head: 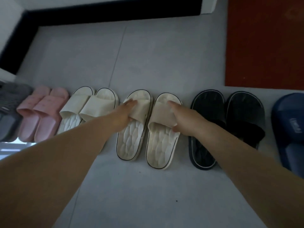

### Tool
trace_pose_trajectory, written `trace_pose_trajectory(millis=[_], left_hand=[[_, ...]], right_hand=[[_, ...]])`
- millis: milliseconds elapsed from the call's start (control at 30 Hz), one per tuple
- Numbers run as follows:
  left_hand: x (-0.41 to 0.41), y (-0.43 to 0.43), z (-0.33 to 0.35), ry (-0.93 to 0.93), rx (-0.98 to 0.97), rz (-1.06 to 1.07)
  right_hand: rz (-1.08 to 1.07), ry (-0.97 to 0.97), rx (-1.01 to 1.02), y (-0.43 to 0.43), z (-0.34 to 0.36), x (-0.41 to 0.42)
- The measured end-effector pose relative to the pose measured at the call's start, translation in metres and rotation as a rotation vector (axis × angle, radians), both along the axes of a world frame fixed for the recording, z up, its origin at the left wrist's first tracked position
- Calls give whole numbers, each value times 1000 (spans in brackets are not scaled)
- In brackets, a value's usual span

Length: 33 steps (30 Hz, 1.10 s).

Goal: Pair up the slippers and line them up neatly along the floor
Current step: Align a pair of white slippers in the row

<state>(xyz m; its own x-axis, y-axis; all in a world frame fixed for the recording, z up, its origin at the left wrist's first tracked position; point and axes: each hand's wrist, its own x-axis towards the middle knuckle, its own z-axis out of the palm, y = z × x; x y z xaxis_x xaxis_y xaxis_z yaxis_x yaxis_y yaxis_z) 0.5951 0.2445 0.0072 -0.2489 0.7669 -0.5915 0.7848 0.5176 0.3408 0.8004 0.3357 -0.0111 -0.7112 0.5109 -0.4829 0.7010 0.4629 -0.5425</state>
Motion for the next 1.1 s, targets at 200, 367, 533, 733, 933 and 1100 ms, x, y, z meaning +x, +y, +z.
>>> trace_pose_trajectory(millis=[200, 367, 533, 733, 933, 1100], left_hand=[[34, 2, 23, 143, -52, -10], [80, 32, 21, -12, 181, -184], [153, 69, -10, -194, 115, -318], [170, 73, -36, -84, 204, -312], [166, 54, -39, -158, 230, -277], [166, 57, -40, -137, 261, -266]], right_hand=[[-48, 184, 93, -17, 5, 32], [-236, 65, 296, 30, 14, 132], [-418, -107, -34, 52, 10, 205], [-434, -93, 68, 39, -7, 206], [-505, -35, 59, 21, -3, 210], [-559, -48, 108, 19, -1, 207]])
